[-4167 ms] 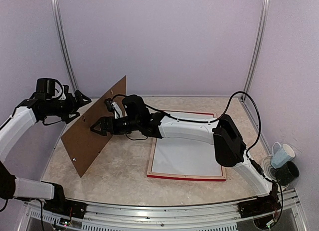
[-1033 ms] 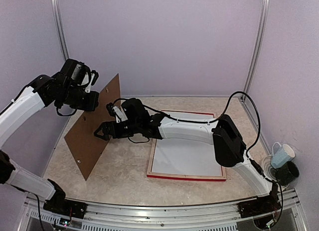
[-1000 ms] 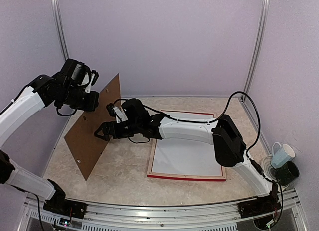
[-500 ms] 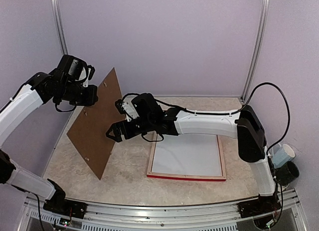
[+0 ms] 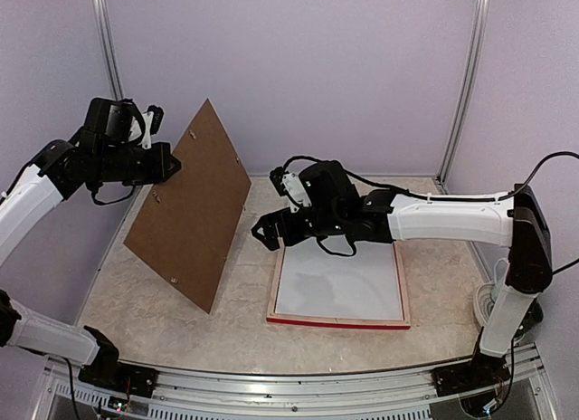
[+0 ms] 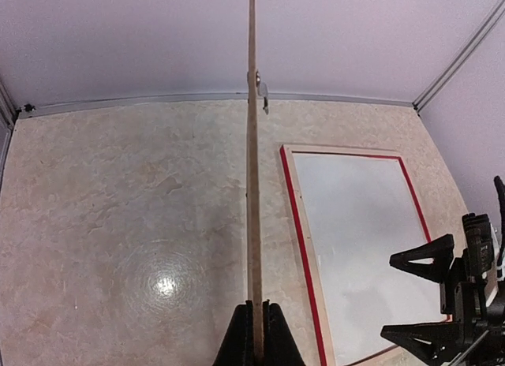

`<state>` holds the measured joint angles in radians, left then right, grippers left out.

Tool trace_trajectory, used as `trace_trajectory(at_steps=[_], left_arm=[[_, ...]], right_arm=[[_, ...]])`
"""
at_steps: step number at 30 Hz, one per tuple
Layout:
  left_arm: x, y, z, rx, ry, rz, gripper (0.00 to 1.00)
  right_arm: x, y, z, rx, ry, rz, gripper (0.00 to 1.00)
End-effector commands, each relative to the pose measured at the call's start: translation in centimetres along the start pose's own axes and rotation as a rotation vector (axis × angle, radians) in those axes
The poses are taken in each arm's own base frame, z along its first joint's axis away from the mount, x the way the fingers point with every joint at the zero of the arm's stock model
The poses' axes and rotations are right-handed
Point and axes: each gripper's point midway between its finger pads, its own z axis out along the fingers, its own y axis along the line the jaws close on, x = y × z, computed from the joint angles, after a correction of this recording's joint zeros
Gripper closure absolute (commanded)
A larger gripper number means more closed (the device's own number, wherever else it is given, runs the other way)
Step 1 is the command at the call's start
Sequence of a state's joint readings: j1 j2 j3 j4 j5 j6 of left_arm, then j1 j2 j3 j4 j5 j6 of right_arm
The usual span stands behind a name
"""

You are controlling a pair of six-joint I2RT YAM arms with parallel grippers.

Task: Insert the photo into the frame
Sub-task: Turn over the backboard.

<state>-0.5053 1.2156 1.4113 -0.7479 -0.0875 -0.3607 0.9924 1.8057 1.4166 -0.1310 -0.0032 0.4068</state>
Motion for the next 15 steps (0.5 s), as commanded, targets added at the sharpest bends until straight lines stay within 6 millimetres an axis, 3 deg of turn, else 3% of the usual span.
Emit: trace_trajectory(at_steps=[1, 7, 15], left_arm=[[-3.5, -2.7, -1.5, 0.158, -0.155, -0.057, 1.00], [-2.1, -4.7, 0.1, 0.277, -0.117, -0.101, 1.00], [1.0, -5.6, 2.7, 0.345, -0.069, -0.156, 1.00]], right_arm=[[-0.7, -2.3, -2.7, 0.086, -0.049, 0.002, 0.01], [2.1, -3.6, -4.0, 0.121, -0.002, 0.028, 0.01], [5.2, -3.8, -5.5, 0.086, 0.035, 0.077, 0.01]])
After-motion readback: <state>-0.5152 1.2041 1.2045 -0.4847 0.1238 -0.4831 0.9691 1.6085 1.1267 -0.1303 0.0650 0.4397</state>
